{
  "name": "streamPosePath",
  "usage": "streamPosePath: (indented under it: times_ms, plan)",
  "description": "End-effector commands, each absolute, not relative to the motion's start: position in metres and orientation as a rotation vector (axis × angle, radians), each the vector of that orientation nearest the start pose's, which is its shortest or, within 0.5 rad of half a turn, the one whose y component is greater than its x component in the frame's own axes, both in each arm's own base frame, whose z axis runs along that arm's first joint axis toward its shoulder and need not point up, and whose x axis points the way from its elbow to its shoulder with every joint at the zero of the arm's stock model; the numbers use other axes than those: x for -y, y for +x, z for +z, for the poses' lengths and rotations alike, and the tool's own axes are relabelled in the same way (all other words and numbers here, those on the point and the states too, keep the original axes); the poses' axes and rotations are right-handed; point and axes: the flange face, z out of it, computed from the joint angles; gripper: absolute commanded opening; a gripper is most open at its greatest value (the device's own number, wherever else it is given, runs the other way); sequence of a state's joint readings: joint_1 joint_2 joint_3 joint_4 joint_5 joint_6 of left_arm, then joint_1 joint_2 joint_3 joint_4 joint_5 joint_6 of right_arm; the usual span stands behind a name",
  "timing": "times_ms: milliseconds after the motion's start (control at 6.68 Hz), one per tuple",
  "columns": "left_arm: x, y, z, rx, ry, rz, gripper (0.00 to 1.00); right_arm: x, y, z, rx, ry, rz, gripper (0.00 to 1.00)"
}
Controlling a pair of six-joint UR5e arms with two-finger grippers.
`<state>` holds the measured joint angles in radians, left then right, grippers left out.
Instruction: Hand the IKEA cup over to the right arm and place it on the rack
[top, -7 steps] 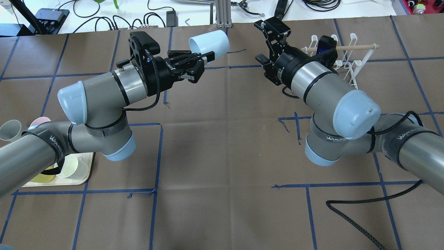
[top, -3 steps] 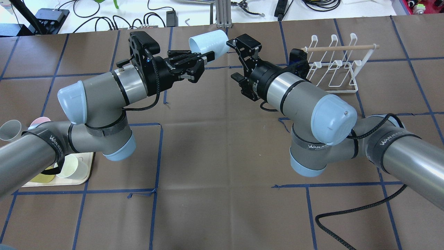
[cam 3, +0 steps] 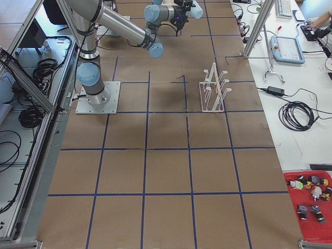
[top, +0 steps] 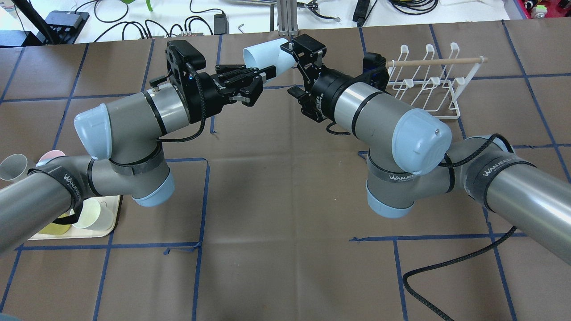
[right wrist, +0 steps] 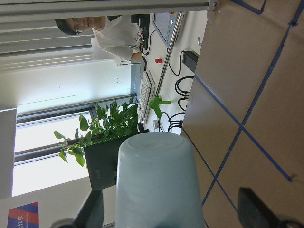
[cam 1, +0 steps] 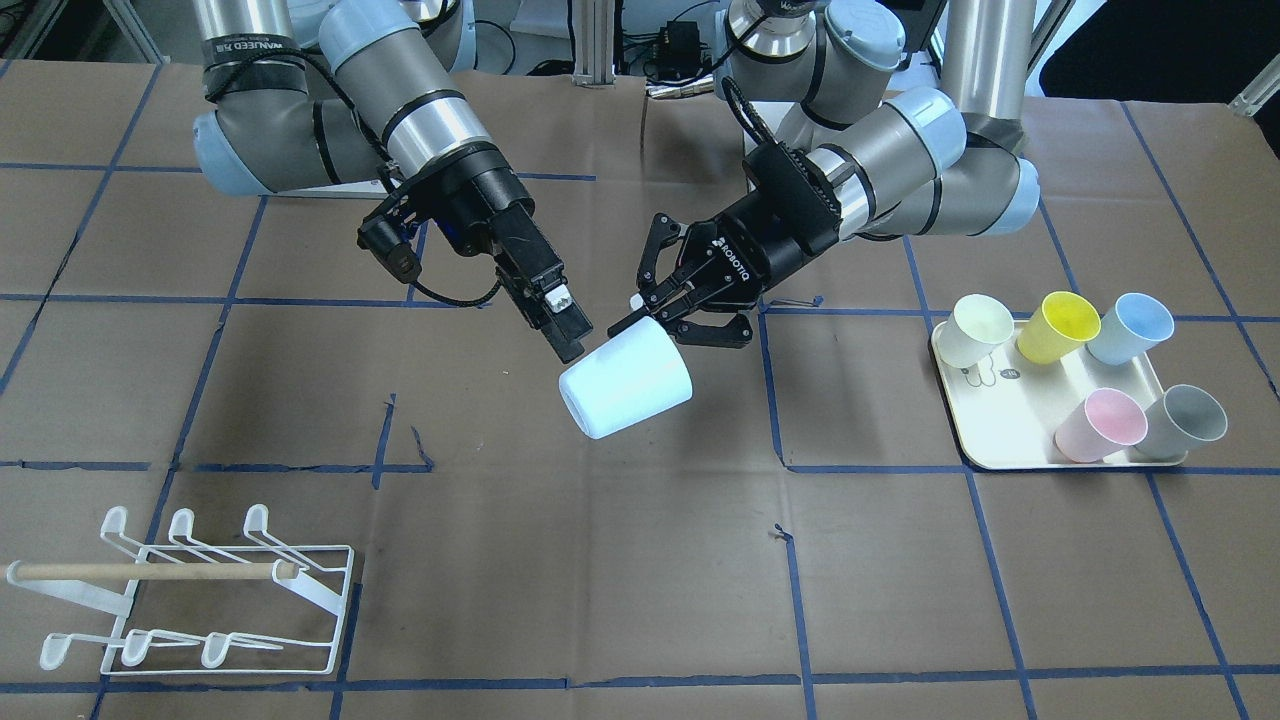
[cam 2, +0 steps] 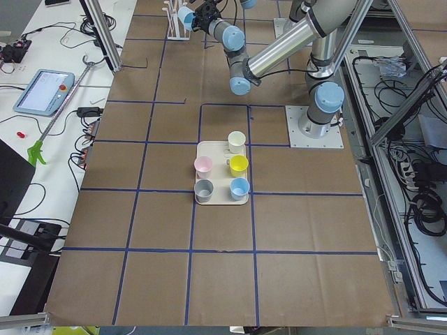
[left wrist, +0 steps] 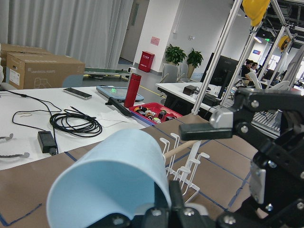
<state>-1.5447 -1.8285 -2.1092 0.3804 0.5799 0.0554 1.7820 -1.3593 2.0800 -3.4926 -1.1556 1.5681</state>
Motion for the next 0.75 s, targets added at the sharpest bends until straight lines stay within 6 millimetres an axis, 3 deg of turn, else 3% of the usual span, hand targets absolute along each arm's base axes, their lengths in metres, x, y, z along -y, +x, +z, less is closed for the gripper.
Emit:
streamPosePath:
  times_ms: [0, 599]
  plan:
    - [0.478, -0.204, 0.363, 1.873, -0.692, 1.269, 0.05, 0.474, 0.28, 0.375, -1.673, 0.99, -0.511, 1.0]
    - [0.478, -0.205, 0.363, 1.872, -0.69, 1.266, 0.05, 0.503, 0.299, 0.366, -1.681, 0.967, -0.5, 1.0]
